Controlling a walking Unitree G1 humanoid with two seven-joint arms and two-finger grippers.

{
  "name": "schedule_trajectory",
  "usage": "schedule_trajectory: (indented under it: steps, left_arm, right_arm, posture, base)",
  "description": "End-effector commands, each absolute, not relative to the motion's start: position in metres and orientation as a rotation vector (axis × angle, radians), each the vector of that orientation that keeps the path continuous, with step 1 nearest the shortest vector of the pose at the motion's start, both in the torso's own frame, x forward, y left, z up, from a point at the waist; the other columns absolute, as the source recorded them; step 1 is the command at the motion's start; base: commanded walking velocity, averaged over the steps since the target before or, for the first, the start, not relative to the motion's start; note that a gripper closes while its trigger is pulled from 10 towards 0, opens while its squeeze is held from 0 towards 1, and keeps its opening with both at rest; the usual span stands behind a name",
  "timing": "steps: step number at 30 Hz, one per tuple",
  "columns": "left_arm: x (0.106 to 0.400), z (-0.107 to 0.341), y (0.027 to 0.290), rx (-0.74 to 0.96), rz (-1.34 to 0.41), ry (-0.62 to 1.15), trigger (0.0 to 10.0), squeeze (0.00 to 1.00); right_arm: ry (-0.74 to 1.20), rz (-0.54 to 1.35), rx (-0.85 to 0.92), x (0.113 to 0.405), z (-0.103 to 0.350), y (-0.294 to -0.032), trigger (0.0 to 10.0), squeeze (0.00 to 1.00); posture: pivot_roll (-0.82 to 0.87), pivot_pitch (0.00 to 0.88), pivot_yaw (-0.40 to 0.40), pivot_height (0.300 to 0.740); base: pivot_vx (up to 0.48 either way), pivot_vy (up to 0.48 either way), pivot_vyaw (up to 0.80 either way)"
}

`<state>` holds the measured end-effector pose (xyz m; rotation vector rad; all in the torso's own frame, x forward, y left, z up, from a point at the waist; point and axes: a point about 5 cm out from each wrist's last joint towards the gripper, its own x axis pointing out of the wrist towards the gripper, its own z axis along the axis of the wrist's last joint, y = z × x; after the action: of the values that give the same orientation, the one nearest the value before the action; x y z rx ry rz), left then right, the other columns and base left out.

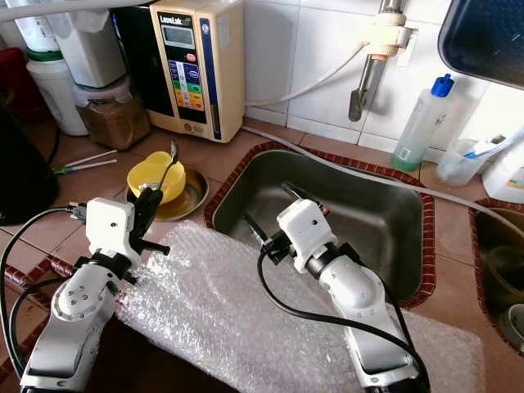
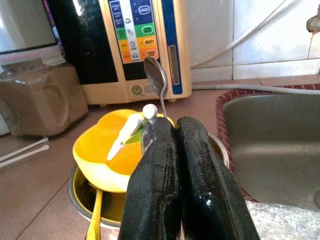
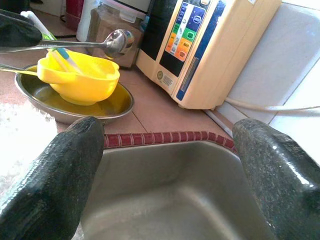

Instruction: Kitchen organization

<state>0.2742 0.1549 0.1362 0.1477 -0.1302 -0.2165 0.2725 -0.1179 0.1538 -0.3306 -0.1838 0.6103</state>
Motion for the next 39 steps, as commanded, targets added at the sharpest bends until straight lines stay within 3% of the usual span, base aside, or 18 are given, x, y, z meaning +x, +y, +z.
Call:
schedule_trajectory:
  steps: [1,5,6,8,10,11,15,17,19,30,33,39]
  left_arm:
    - [0.277,0.144,0.149,0.156,-0.239,-0.168,0.0,0.0]
    - [0.279,0.149,0.141,0.134,-0.272,-0.186,0.1,0.0]
    - [0.28,0.149,0.14,0.127,-0.277,-0.181,1.7,0.0]
    - [0.28,0.147,0.137,0.121,-0.306,-0.157,3.1,0.0]
    - [0.28,0.145,0.136,0.121,-0.312,-0.149,3.5,0.0]
    - [0.278,0.14,0.136,0.131,-0.324,-0.133,4.3,0.0]
    - [0.276,0.132,0.138,0.146,-0.325,-0.103,4.4,0.0]
    - [0.277,0.126,0.144,0.138,-0.298,-0.074,6.0,0.0]
    - [0.277,0.123,0.147,0.134,-0.281,-0.061,9.9,0.0]
    - [0.282,0.12,0.154,0.133,-0.221,-0.046,10.0,0.0]
    - [0.281,0.127,0.146,0.228,-0.273,-0.109,10.0,0.0]
    - [0.279,0.135,0.135,0.23,-0.334,-0.165,10.0,0.0]
  right_arm:
    - [-0.179,0.611,-0.337,0.273,0.152,-0.118,10.0,0.0]
    - [-0.176,0.611,-0.343,0.273,0.151,-0.118,10.0,0.0]
    - [-0.176,0.611,-0.345,0.273,0.151,-0.118,10.0,0.0]
    - [-0.173,0.612,-0.35,0.273,0.151,-0.118,10.0,0.0]
    - [-0.173,0.612,-0.35,0.273,0.15,-0.118,10.0,0.0]
    - [-0.172,0.612,-0.353,0.273,0.15,-0.119,10.0,0.0]
    - [-0.17,0.612,-0.355,0.273,0.15,-0.119,10.0,0.0]
    - [-0.168,0.611,-0.356,0.273,0.149,-0.119,10.0,0.0]
    - [-0.167,0.611,-0.357,0.273,0.149,-0.119,10.0,0.0]
    - [-0.167,0.614,-0.365,0.274,0.148,-0.12,10.0,0.0]
    - [-0.166,0.615,-0.367,0.274,0.147,-0.12,10.0,0.0]
    - [-0.166,0.615,-0.372,0.274,0.147,-0.12,10.0,0.0]
  posture:
    - [0.01,0.0,0.003,0.74]
    - [0.01,0.0,0.002,0.74]
    - [0.01,0.0,0.0,0.74]
    - [0.01,0.0,0.0,0.74]
    - [0.01,0.0,0.0,0.74]
    - [0.01,0.0,0.0,0.74]
    - [0.01,0.0,0.002,0.74]
    - [0.01,0.0,0.003,0.74]
    - [0.01,0.0,0.003,0.74]
    - [0.01,0.0,0.002,0.74]
    - [0.01,0.0,0.0,0.74]
    - [0.01,0.0,0.0,0.74]
  base:
    - [0.0,0.0,0.0]
    - [0.0,0.0,0.0]
    - [0.0,0.0,0.0]
    - [0.0,0.0,0.0]
    - [0.0,0.0,0.0]
    - [0.0,0.0,0.0]
    - [0.0,0.0,0.0]
    - [0.0,0.0,0.0]
    - [0.0,0.0,0.0]
    - [0.0,0.0,0.0]
    - [0.0,0.0,0.0]
    - [0.0,0.0,0.0]
